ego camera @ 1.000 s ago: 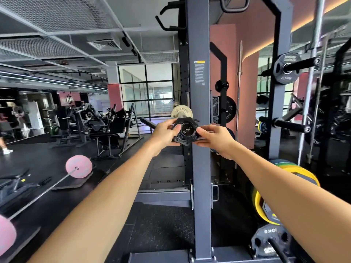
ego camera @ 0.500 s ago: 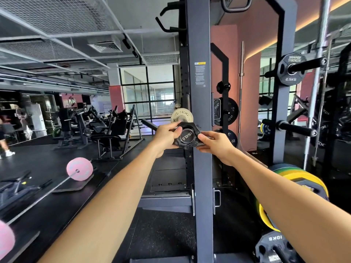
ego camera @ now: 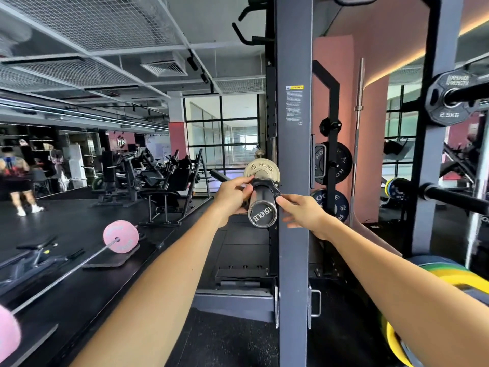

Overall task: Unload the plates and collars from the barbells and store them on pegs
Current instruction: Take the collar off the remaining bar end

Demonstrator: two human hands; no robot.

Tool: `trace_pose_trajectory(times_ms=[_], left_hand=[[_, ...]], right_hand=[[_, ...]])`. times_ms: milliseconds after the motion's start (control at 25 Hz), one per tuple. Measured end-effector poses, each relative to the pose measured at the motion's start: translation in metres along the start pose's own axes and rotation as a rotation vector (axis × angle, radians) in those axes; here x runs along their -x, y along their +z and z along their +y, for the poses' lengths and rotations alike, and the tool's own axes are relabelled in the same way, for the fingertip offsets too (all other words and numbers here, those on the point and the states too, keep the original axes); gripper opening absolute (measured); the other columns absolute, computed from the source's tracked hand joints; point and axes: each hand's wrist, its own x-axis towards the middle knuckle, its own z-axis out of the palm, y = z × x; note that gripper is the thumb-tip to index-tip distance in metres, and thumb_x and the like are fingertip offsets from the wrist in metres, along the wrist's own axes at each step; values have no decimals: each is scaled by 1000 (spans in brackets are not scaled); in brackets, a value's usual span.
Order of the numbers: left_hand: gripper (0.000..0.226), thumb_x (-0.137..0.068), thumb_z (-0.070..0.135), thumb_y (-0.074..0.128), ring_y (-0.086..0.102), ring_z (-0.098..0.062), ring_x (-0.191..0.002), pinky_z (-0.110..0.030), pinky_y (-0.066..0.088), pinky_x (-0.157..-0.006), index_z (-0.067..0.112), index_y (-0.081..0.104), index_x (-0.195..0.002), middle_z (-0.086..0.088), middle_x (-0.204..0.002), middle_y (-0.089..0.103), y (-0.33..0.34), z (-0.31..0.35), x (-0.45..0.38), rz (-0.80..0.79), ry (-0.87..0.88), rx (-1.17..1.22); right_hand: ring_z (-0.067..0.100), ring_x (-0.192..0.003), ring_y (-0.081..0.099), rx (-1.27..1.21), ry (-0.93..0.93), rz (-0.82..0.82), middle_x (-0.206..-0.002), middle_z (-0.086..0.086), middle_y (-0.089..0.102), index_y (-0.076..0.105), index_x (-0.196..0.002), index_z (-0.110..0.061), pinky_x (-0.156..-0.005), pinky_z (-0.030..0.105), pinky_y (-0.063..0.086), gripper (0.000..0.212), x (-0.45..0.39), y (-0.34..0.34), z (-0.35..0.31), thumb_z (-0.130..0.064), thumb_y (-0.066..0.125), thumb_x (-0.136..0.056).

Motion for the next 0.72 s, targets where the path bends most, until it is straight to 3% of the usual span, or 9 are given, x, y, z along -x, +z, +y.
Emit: trace_pose_trajectory(times_ms=[80, 320, 480, 640, 720], left_hand=[[32, -100, 11, 51, 60, -21, -96, -24, 52, -61, 28, 61, -126, -12, -114, 62, 1, -7, -20, 9, 7, -21], [34, -98, 10, 54, 58, -23, -99, -40, 49, -96, 25, 63, -126, -11, -119, 62, 5, -24, -77, 49, 32, -52], [35, -98, 7, 53, 58, -17, -101, -31, 55, -83, 24, 63, -128, -3, -120, 61, 8, -37, -115, 40, 16, 6], [27, -95, 10, 60, 62, -20, -107, -33, 57, -80, 14, 66, -122, -5, -118, 66, 8, -51, -152, 49, -28, 56], [20, -93, 11, 63, 64, -21, -106, -30, 57, -74, 11, 69, -113, -7, -113, 68, 10, -59, -166, 94, -34, 51]], right_hand=[[20, -77, 64, -19, 11, -4, -99, 12, 65, 57, -130, -18, -71, 30, 57, 42, -18, 2, 7, -39, 57, -94], [24, -75, 61, -7, -17, 41, -90, 17, 63, 59, -124, -13, -74, 36, 58, 33, -75, 2, 22, -28, 58, -96], [28, -68, 59, -60, 16, 109, -83, 22, 61, 56, -102, -3, -75, 47, 58, 20, -118, 6, 32, -21, 61, -94], [22, -52, 57, -62, 49, 169, -72, 18, 60, 50, -85, -9, -49, 30, 55, 20, -159, 7, 46, -19, 66, -90], [23, -53, 59, -52, 42, 201, -74, 19, 61, 53, -83, -8, -51, 31, 55, 19, -179, 6, 54, -19, 69, -89]])
